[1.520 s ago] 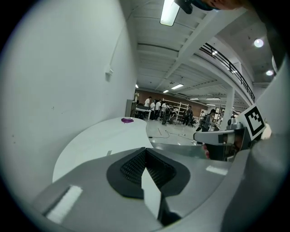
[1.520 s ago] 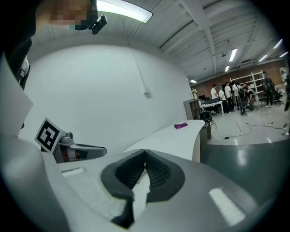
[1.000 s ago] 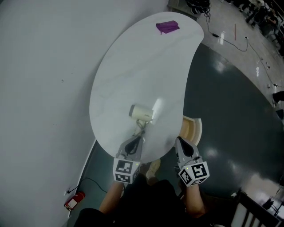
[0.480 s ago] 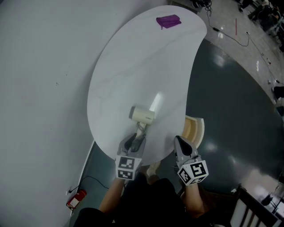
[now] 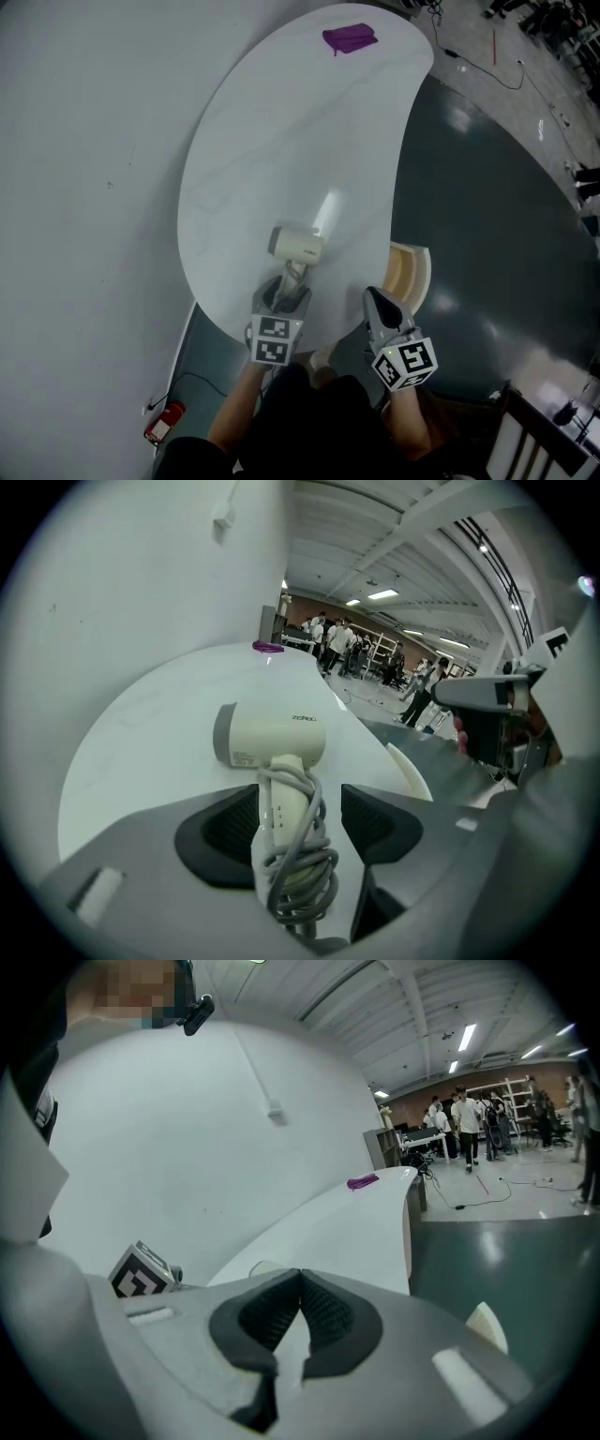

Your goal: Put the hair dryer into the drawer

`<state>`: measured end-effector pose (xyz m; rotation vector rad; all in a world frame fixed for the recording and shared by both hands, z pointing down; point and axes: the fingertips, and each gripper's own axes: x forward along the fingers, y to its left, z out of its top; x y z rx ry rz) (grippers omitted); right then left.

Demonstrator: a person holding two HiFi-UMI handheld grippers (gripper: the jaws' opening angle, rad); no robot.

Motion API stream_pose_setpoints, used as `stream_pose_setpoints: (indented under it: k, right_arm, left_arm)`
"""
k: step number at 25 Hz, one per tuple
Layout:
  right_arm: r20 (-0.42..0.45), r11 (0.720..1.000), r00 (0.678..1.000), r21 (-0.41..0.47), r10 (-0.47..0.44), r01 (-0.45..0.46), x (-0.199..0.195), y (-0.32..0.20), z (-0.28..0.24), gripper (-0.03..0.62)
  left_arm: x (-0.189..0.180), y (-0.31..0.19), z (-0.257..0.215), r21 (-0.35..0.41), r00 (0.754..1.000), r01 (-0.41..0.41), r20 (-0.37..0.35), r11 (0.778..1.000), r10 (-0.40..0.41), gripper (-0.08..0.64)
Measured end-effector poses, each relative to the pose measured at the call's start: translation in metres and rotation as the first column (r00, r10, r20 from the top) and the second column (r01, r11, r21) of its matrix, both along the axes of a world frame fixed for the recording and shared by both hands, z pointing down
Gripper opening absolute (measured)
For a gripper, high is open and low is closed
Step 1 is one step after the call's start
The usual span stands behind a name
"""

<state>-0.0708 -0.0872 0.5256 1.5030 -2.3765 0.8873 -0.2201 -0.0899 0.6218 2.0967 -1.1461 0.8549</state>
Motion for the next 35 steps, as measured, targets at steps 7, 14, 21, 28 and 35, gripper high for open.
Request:
stream_pose_setpoints:
  k: [7,14,21,28,35]
  right_arm:
    - [-0.004,1.0,1.0,-0.005,0.014,-0.014,0.005,0.001,0.001,0.003]
    - [-0.008,0.999,0.999,-0.009,0.034,-0.034,0.009,0.005,0.001,0.003]
    - [-0.017,0.999,0.998,-0.008,0.054,-0.054,0.015,0.009,-0.003,0.003]
    - [-0.055,0.998,0.997,-0.003,0.055,-0.056,0.01,0.011,0.005,0.003]
    - [-0.056,0.998,0.996,-0.012,0.063,-0.064,0.004,0.016,0.004,0.003]
  left_arm:
    - [0.002,-0.003,0.021,-0.039,1.0,-0.003,0.023,0.999,0.004,0.293]
    - [0.002,0.0,0.041,-0.116,1.0,0.014,0.005,0.993,-0.013,0.295]
    - [0.006,0.0,0.04,-0.077,1.0,-0.009,0.01,0.997,0.01,0.281]
    - [0.008,-0.001,0.041,-0.06,0.999,-0.041,-0.021,0.997,0.04,0.272]
    - [0.008,-0.001,0.04,-0.035,1.0,-0.021,-0.013,0.999,0.02,0.272]
